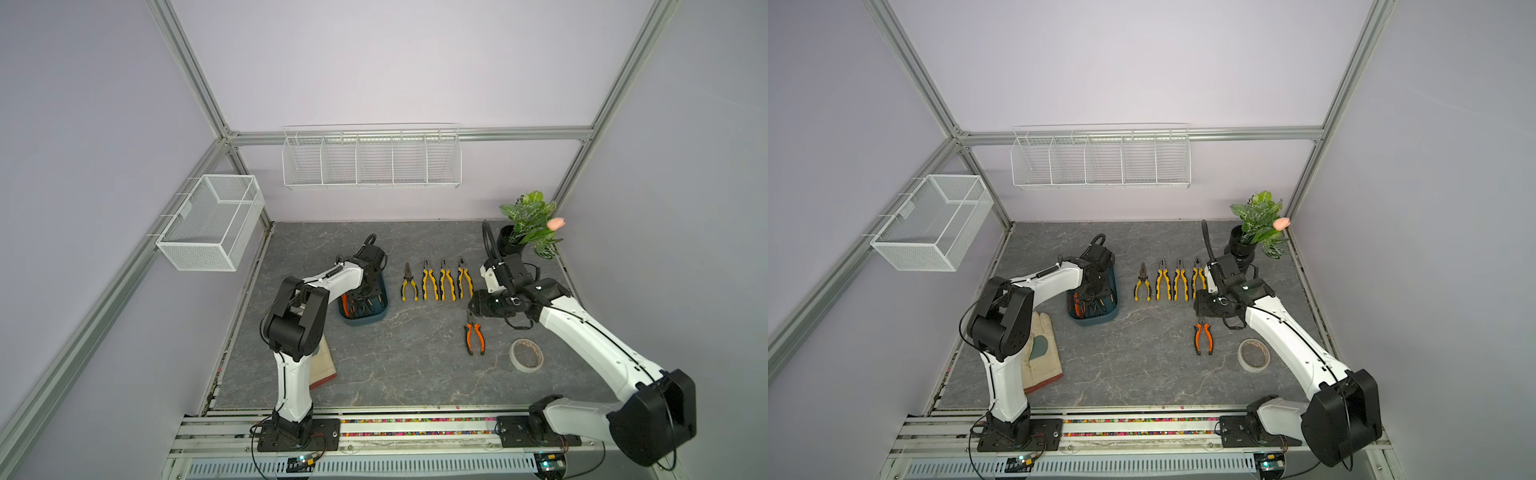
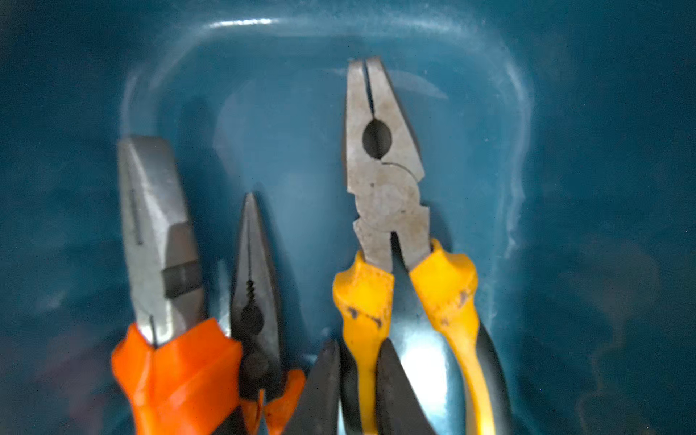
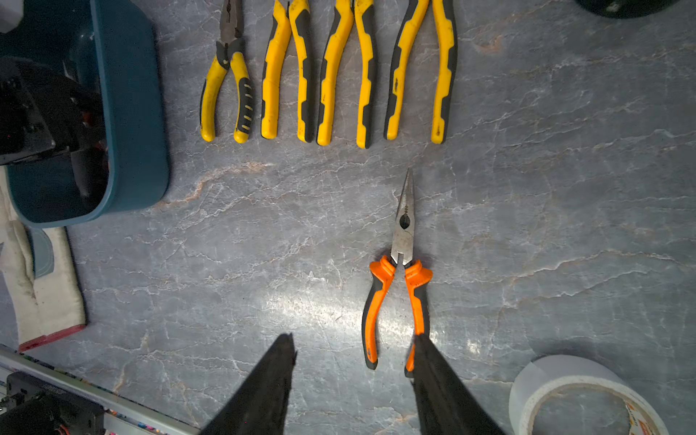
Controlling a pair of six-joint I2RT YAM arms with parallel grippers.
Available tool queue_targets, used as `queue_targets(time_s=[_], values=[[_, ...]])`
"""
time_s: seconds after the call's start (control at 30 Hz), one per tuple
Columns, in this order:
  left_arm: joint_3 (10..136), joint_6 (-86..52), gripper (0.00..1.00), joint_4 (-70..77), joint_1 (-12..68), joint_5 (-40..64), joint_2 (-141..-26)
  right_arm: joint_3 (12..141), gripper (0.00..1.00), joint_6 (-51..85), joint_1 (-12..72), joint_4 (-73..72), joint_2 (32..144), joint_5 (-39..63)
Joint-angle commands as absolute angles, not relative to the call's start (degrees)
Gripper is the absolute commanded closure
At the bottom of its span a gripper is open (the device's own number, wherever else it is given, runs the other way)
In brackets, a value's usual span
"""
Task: Take the pliers out of the storage box
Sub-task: Pick up the pliers from the storage box.
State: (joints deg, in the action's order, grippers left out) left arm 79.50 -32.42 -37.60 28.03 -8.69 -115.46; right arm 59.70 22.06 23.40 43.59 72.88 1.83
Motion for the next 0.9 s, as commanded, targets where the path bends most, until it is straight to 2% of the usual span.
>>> queue_targets(time_s=[0.0,0.07,0.17,0.23,0.37,0.53,0.8,0.87], values=[[78.84,-31.26,0.67,-40.9,28.04,-4.66,-119.86,58.72,0.47,22.5,23.7,43.16,71.46,2.7],[79.07,-30.75,0.58,-41.6,27.98,-4.42,-120.13,58.58,0.47,22.56,23.61,43.15,71.19,2.71],[79.43,-30.01,0.59,-42.53,27.78,-4.27,-120.65,58.28,0.47,22.62,23.58,42.9,71.1,2.72],[79.26,-29.83,0.64,-42.54,27.72,-4.1,-120.84,58.03,0.46,22.7,23.63,42.64,70.94,2.86],[78.93,-29.53,0.86,-42.36,27.69,-3.58,-121.38,58.01,0.47,22.68,23.68,42.49,71.02,3.0],[78.28,-28.84,1.0,-42.36,27.7,-3.25,-121.67,58.45,0.46,22.59,23.6,42.63,71.01,2.99],[75.73,-27.57,1.0,-43.77,27.77,-11.79,-113.23,58.6,0.47,22.53,23.69,42.06,71.52,4.38],[75.54,-26.45,1.0,-44.91,27.78,-14.71,-109.94,58.64,0.49,21.85,24.06,41.15,71.54,6.73]])
